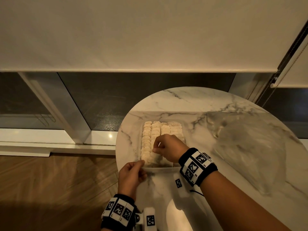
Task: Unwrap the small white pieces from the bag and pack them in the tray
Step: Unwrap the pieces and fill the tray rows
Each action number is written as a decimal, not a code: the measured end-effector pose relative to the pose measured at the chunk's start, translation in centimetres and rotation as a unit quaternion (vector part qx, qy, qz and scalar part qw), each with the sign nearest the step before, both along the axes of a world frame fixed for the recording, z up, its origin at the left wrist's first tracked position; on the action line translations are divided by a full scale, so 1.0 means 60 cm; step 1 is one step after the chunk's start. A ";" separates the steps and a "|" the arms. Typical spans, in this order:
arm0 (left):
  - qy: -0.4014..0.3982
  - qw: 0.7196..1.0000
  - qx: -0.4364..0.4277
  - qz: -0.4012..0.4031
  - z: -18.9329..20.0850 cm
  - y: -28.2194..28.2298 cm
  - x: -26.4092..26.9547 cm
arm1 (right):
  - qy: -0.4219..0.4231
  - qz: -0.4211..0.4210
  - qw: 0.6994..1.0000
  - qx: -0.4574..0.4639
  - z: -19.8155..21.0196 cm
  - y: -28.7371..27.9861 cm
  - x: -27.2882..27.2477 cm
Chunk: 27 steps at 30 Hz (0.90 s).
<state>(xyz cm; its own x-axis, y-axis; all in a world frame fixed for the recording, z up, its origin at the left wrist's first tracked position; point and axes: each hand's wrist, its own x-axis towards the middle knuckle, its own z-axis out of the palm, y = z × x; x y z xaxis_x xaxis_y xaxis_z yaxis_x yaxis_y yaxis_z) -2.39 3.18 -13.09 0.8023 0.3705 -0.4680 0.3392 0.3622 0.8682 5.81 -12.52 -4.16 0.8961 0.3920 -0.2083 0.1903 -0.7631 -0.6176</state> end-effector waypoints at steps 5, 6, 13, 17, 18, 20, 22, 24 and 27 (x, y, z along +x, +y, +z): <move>0.002 1.000 -0.009 0.005 -0.001 -0.002 0.000 | 0.006 0.029 0.999 -0.035 -0.010 0.010 0.008; 0.002 1.000 -0.011 0.004 -0.001 -0.002 0.000 | 0.012 0.038 0.998 -0.040 -0.014 0.012 0.010; 0.000 1.000 -0.018 -0.002 -0.002 -0.001 0.000 | -0.008 0.059 0.997 -0.058 -0.036 0.021 0.010; 0.002 1.000 -0.020 -0.001 -0.005 0.000 0.002 | -0.027 0.029 0.999 -0.035 -0.041 0.012 0.004; 0.001 1.000 -0.020 0.000 -0.006 0.001 0.002 | -0.033 0.018 0.999 -0.030 -0.042 0.007 0.000; 0.000 1.000 -0.018 -0.001 -0.008 0.001 0.003 | -0.059 0.005 0.998 -0.027 -0.039 -0.002 -0.014; -0.003 1.000 -0.017 0.000 -0.008 0.001 0.003 | -0.086 0.005 0.996 -0.032 -0.035 -0.010 -0.034; -0.002 1.000 -0.018 0.003 -0.009 0.000 0.003 | -0.110 0.013 0.993 -0.030 -0.034 -0.014 -0.057; -0.005 1.000 -0.018 0.009 -0.008 -0.001 0.004 | -0.137 0.046 0.989 -0.031 -0.041 -0.012 -0.085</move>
